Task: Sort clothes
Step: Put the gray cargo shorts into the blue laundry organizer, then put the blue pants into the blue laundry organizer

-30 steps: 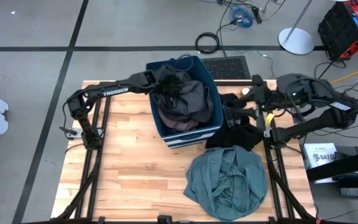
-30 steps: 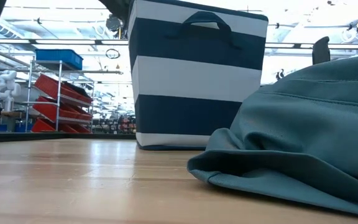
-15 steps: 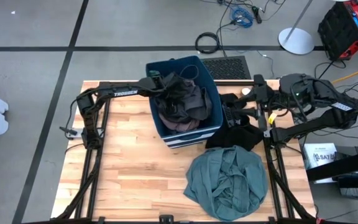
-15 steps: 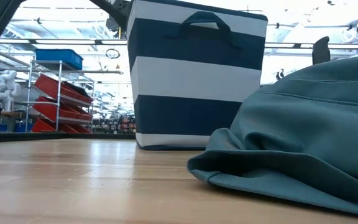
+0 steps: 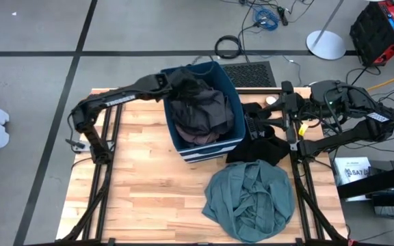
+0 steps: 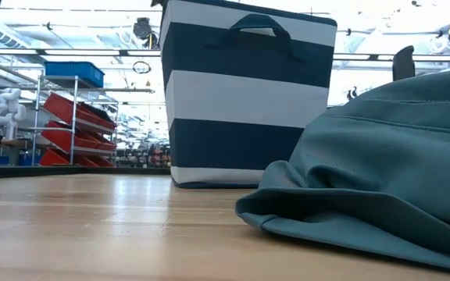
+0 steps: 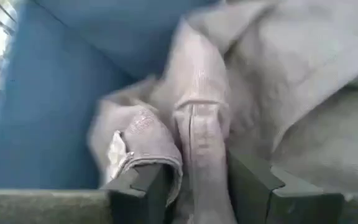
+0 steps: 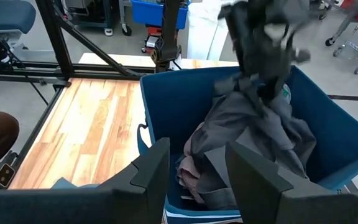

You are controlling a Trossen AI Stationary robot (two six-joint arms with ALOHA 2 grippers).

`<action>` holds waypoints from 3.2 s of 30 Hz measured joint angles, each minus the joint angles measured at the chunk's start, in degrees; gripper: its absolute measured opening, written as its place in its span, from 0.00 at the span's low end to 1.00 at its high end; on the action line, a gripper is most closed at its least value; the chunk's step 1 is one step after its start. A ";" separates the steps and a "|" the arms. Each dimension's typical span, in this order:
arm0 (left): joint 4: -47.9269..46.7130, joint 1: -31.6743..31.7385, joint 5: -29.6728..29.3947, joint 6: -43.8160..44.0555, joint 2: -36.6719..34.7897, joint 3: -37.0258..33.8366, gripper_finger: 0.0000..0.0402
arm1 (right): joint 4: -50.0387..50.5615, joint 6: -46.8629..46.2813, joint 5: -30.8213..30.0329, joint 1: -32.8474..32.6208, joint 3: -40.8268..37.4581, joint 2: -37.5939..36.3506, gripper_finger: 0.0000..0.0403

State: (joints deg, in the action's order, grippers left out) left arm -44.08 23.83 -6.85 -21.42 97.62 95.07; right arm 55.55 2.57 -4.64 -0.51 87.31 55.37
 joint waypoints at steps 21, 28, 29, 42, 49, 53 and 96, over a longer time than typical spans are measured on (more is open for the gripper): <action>-4.50 0.14 20.39 7.05 -18.38 4.30 0.37 | 0.45 -3.73 0.19 -0.01 0.00 0.02 0.36; -5.85 -10.16 27.24 10.58 -22.12 -1.96 0.37 | 4.54 -11.00 0.29 -0.36 0.00 0.20 0.36; -5.65 -12.55 23.55 10.50 -22.44 -3.18 0.37 | 5.03 -12.12 0.21 -0.85 0.00 0.40 0.36; 21.84 -37.04 7.41 16.81 -24.16 -24.67 0.37 | -1.99 -30.49 0.28 -18.33 -15.01 4.81 0.36; 37.40 -48.93 -9.50 28.35 -23.56 -36.90 0.37 | -15.01 -51.55 -1.66 -32.35 -31.77 4.87 0.36; 41.75 -53.47 -15.11 28.92 -22.18 -38.30 0.37 | -15.17 -62.96 -6.70 -38.71 -35.47 5.90 0.36; 46.55 -54.34 -15.72 26.98 -15.23 -36.79 0.37 | 12.38 -57.52 -10.24 -44.68 -16.31 36.73 0.36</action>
State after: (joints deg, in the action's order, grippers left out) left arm 2.48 -30.50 -22.58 5.56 82.39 58.28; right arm 67.93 -54.95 -14.88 -45.19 71.00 92.10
